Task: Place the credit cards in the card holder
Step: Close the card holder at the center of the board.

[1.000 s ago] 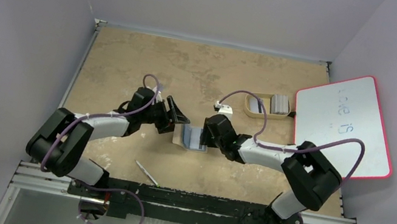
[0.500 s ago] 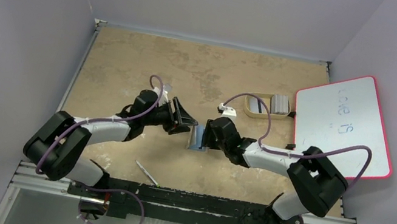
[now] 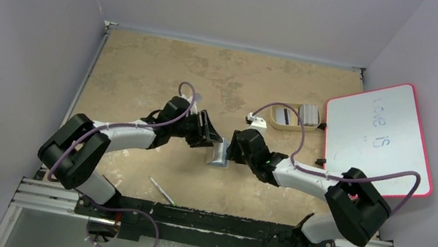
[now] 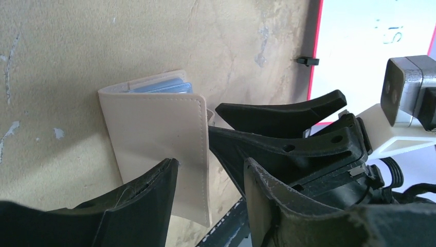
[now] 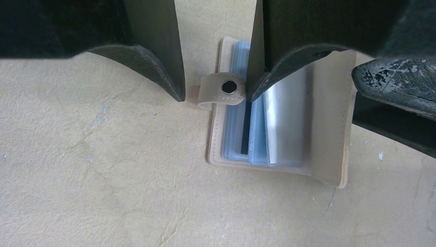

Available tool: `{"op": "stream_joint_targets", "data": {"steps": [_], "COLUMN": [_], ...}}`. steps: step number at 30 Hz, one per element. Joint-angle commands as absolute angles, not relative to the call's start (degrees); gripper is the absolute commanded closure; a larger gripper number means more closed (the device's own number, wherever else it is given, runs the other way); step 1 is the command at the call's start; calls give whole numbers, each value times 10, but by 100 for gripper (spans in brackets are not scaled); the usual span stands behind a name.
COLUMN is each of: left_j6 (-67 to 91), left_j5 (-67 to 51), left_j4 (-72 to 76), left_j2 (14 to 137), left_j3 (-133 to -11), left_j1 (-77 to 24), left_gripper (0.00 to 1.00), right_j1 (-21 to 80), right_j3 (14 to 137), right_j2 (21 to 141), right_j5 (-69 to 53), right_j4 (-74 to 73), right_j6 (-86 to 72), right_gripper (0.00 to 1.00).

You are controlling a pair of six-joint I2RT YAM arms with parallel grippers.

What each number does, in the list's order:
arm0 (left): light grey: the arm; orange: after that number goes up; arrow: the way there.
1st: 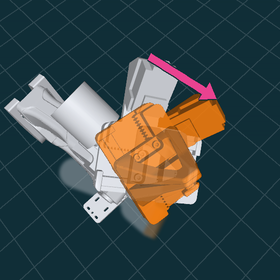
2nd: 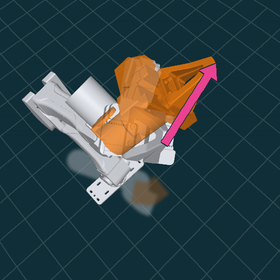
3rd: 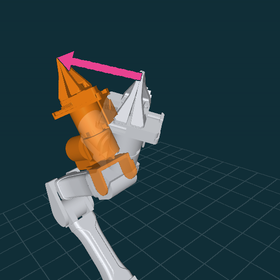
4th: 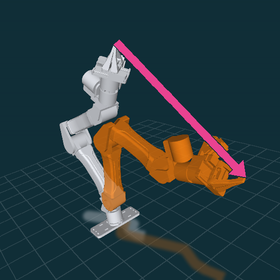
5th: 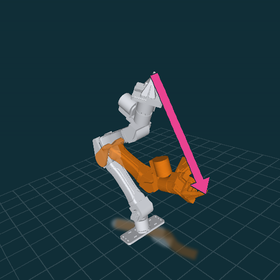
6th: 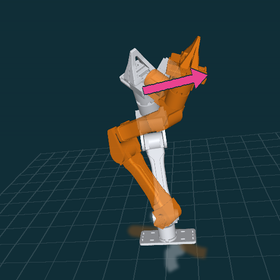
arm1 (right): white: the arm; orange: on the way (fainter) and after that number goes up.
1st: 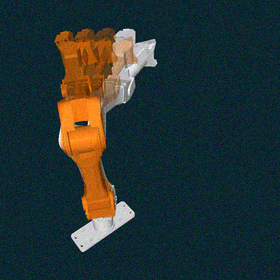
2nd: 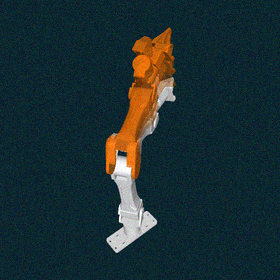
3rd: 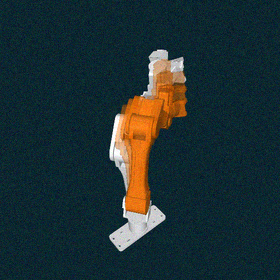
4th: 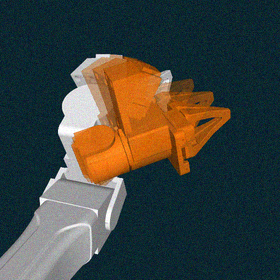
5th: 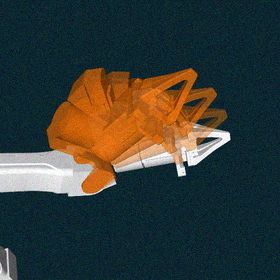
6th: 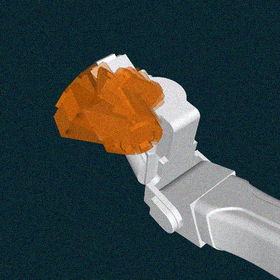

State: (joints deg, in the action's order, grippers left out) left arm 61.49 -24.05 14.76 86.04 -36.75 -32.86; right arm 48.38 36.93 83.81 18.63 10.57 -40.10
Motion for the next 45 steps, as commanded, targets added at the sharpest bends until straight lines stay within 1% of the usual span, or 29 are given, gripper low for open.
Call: {"op": "stream_joint_targets", "data": {"steps": [1,9,11,15,19,22,25,26,28,31,39,45], "left_j6": [561,545,545,535,527,520,502,485,480,482,507,537], "left_j5": [-195,-184,-185,-181,-175,-163,-132,-104,-99,-113,-137,-198], "left_j4": [104,88,88,76,70,55,17,-14,-26,-24,-14,30], "left_j2": [867,886,894,913,930,936,936,937,937,937,917,886], "left_j3": [-407,-434,-442,-458,-465,-473,-487,-501,-507,-511,-510,-507], "left_j1": [-342,-345,-346,-350,-352,-359,-368,-375,-379,-382,-382,-382], "left_gripper": [50,49,50,57,60,58,58,58,55,54,54,52], "right_j1": [480,477,475,474,470,469,469,469,469,469,469,469], "right_j3": [366,350,349,340,335,335,332,331,331,332,341,340], "right_j2": [822,791,786,775,773,773,769,768,768,769,779,781], "right_j5": [215,222,223,219,210,202,198,198,197,197,191,185], "right_j4": [87,83,82,91,95,98,101,100,99,99,97,102], "right_j6": [-411,-410,-410,-408,-410,-412,-413,-412,-411,-411,-410,-410], "right_gripper": [52,57,58,59,59,59,59,59,59,59,59,59]}}
